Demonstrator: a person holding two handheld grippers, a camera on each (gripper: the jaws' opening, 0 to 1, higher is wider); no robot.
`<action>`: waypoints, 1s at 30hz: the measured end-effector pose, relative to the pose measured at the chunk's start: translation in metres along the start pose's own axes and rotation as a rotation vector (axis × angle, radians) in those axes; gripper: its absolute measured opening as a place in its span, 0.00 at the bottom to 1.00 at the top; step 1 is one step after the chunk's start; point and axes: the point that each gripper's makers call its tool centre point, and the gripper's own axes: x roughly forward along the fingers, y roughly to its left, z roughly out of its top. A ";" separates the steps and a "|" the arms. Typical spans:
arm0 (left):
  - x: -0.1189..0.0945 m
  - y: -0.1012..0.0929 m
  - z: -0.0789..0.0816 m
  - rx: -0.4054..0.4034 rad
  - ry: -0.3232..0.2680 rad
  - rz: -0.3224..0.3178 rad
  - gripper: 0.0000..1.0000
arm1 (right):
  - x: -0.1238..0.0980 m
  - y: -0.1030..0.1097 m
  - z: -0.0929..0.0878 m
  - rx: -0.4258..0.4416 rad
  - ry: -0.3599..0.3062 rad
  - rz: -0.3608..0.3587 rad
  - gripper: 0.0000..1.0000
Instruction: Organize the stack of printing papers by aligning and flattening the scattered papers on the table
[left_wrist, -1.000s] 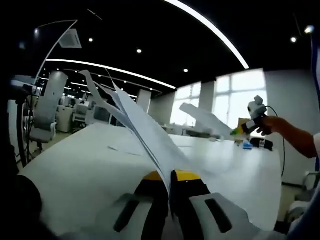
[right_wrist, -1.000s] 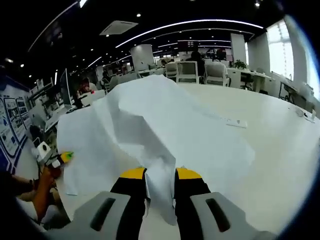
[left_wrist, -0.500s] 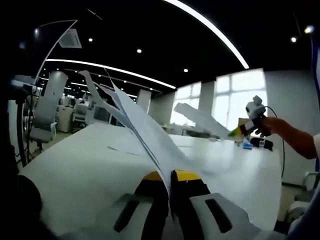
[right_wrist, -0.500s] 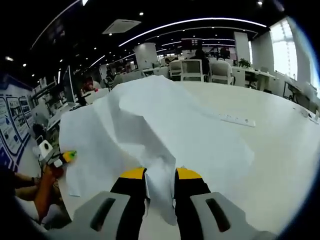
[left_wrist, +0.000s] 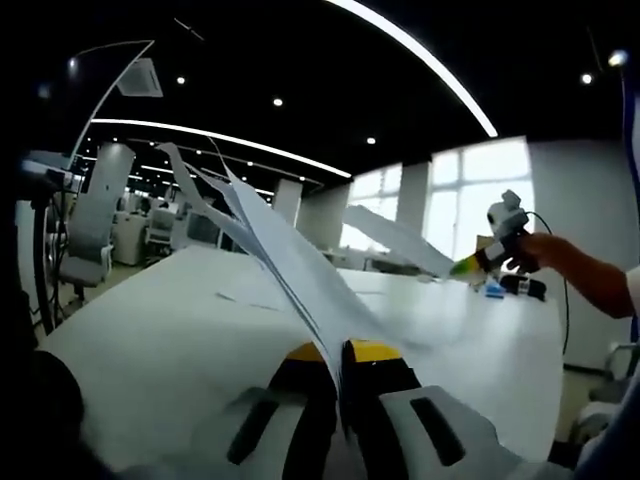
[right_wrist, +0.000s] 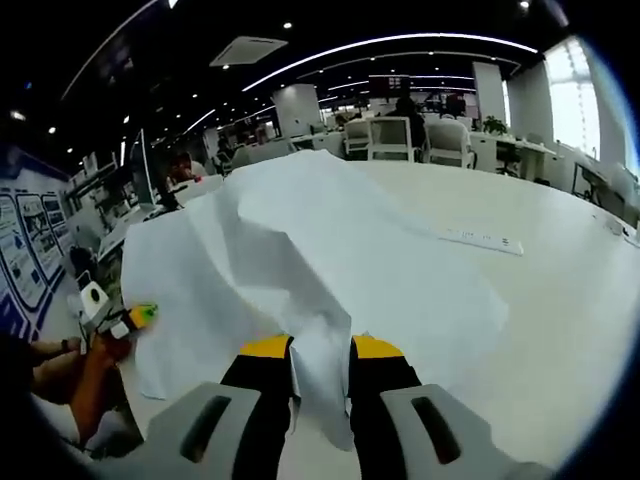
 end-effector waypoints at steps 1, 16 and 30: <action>0.000 0.000 0.000 0.000 0.000 -0.001 0.07 | 0.001 0.001 0.001 -0.001 -0.003 0.002 0.17; 0.000 0.001 0.000 -0.003 0.000 0.003 0.07 | 0.013 0.013 -0.002 -0.010 -0.003 0.024 0.17; 0.000 0.001 0.000 -0.005 0.001 0.007 0.08 | 0.022 0.018 -0.003 -0.007 0.004 0.044 0.17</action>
